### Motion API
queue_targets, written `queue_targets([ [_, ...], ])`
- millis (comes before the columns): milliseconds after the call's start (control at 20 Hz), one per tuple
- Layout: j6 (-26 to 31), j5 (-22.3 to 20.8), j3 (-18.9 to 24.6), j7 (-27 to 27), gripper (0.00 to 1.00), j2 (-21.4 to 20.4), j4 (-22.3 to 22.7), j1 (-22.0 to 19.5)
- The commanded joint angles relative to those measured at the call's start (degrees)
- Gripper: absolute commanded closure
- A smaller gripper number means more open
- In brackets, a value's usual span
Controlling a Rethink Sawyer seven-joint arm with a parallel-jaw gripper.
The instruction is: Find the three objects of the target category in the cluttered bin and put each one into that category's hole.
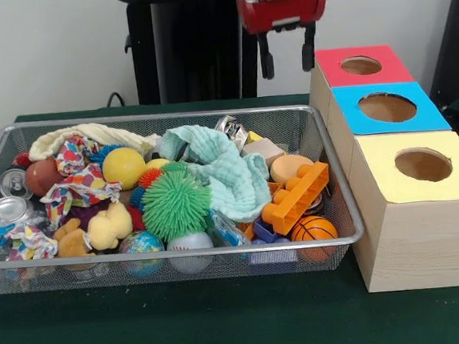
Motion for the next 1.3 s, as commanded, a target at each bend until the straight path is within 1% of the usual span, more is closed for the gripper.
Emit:
queue_targets([
  [50,4.43,-9.09,13.37,-21.7,0.0,9.98,-12.26,-5.96],
  [100,3.85,-11.27,13.68,-22.92,0.0,11.36,-13.48,-6.42],
  [150,4.18,-12.4,13.59,-22.24,0.0,12.16,-14.6,-6.26],
  [200,4.46,-13.12,12.68,-20.0,0.0,13.12,-16.03,-5.51],
  [250,5.2,-13.77,12.75,-19.2,0.0,13.65,-16.89,-5.4],
  [300,5.9,-13.99,13.17,-18.56,0.0,13.78,-17.15,-5.58],
  [400,7.5,-14.82,14.66,-18.9,0.0,13.64,-17.16,-6.71],
  [450,8.54,-15.21,15.02,-19.16,0.0,14.36,-18.3,-6.98],
  [550,9.49,-16.37,15.54,-19.55,0.0,15.09,-18.69,-7.96],
  [900,12.06,-20.08,18.18,-21.8,0.0,15.71,-18.15,-11.38],
  [1000,13.19,-21.09,18.65,-21.75,0.0,15.35,-18.01,-11.96],
  [1300,13.66,-23.36,20.34,-20.59,0.0,14.64,-17.0,-13.64],
])
